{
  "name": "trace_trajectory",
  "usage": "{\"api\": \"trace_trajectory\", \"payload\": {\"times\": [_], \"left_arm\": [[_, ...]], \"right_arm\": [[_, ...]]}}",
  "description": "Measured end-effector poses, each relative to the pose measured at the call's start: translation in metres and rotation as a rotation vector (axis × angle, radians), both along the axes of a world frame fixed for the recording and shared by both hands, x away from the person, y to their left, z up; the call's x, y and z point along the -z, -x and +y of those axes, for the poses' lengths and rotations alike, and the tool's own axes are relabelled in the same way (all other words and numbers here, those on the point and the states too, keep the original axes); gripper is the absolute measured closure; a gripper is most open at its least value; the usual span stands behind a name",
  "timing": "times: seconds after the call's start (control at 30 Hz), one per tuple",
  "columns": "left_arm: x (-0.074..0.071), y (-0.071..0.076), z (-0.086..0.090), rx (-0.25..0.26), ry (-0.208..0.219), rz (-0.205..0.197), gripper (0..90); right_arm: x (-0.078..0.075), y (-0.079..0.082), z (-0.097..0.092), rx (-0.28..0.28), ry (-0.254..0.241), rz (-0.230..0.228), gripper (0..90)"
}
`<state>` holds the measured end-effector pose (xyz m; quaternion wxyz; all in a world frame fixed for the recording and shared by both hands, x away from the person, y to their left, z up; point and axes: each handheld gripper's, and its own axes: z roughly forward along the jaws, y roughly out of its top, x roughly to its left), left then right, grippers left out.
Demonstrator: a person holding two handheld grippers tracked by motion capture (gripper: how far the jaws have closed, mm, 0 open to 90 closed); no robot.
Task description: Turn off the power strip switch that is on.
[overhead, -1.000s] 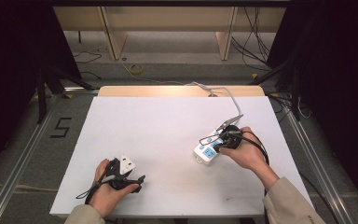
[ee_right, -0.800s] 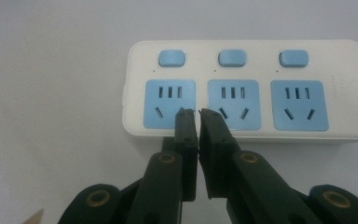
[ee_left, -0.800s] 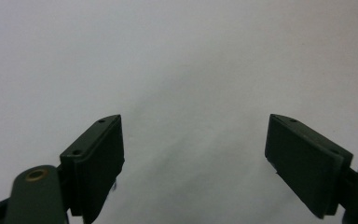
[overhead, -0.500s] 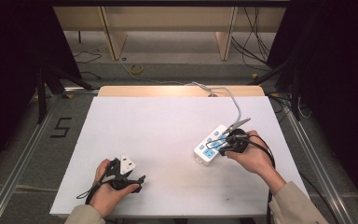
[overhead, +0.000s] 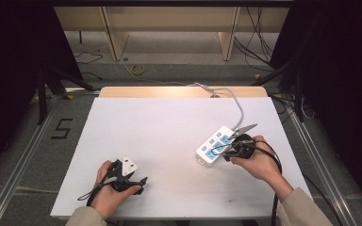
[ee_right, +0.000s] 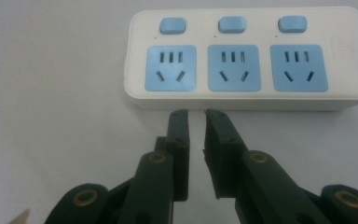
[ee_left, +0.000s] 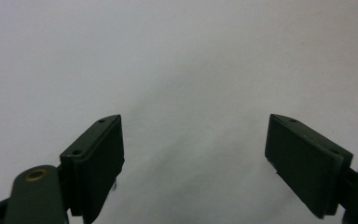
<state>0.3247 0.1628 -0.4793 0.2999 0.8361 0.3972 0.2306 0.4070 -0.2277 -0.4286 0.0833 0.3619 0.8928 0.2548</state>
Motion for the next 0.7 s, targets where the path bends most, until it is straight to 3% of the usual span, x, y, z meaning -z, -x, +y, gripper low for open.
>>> {"api": "trace_trajectory", "payload": {"times": [0.7], "left_arm": [[0.001, 0.0, 0.0, -0.004, 0.001, 0.005, 19.6]], "right_arm": [[0.012, 0.018, -0.023, 0.011, -0.066, -0.002, 66.2]]}}
